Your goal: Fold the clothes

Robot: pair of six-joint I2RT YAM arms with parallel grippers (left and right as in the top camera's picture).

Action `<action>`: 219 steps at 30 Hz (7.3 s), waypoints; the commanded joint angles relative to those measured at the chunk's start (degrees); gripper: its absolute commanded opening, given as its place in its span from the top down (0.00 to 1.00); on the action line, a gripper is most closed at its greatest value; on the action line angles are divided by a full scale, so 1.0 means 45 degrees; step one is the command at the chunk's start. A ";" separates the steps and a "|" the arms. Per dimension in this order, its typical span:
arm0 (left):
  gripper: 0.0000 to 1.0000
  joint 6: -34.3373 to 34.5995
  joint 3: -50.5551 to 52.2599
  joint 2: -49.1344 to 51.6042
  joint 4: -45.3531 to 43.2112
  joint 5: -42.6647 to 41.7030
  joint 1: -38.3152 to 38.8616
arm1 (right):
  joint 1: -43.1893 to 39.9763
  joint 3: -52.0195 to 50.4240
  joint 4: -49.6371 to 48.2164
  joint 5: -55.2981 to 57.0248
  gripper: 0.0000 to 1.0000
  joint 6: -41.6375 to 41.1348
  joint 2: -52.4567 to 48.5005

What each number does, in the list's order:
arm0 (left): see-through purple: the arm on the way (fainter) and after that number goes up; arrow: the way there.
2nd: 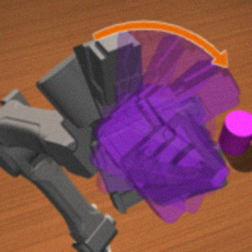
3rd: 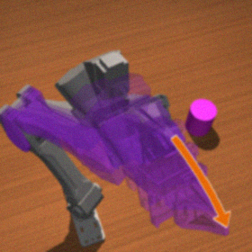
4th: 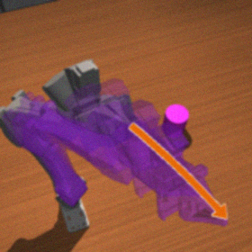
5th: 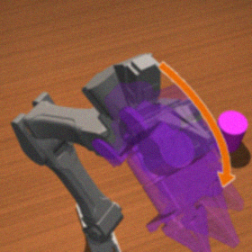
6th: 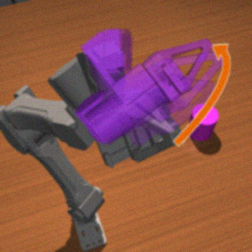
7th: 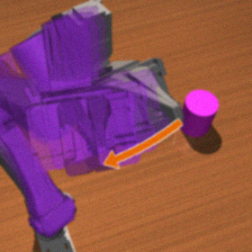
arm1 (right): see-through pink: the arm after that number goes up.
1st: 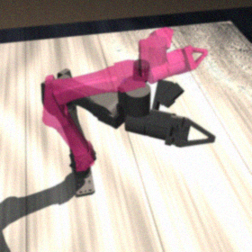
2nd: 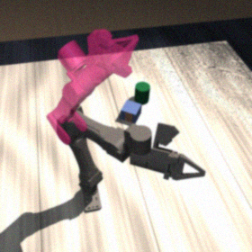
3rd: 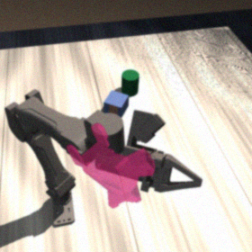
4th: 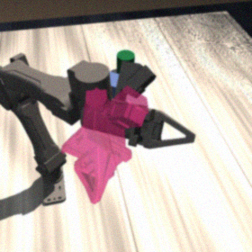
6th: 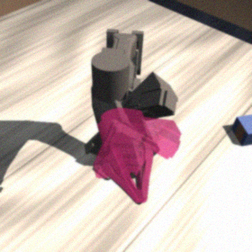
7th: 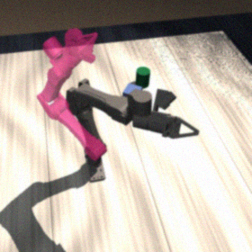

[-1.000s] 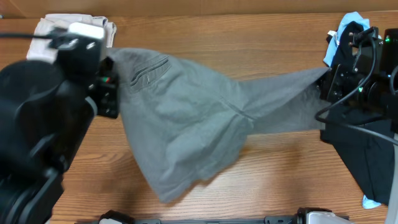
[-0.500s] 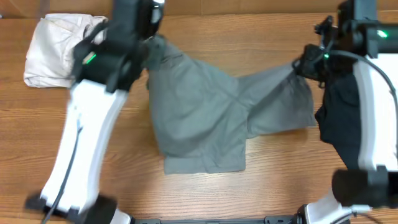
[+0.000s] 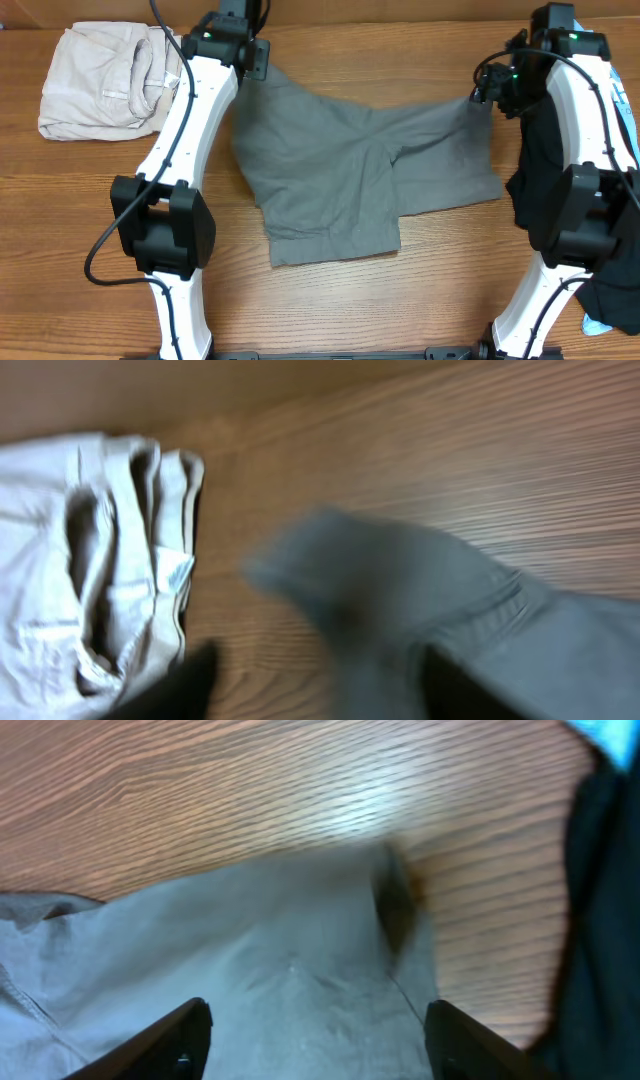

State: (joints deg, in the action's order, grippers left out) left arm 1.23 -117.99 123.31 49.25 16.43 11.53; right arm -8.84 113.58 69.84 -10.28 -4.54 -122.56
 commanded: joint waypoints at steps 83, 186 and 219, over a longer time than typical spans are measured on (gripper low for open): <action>0.00 0.0476 -0.3361 -0.2905 0.6149 -0.4648 -0.1219 | 0.7597 -1.4921 -0.6955 -0.2312 0.96 -0.4012 0.7606; 0.04 -0.0670 -0.3361 0.0369 0.7966 -0.5615 0.0967 | -0.0602 -0.3138 -0.2288 -0.2278 0.00 -0.1593 0.3235; 0.96 0.1166 0.2059 0.2637 0.6557 -0.4216 0.2035 | -0.0695 -0.3371 -0.1613 -0.1297 0.00 -0.1253 0.3201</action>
State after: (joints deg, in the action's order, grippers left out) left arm 3.22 -110.00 134.82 79.44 -5.87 23.73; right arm -11.64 98.56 62.15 -16.45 -10.46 -108.92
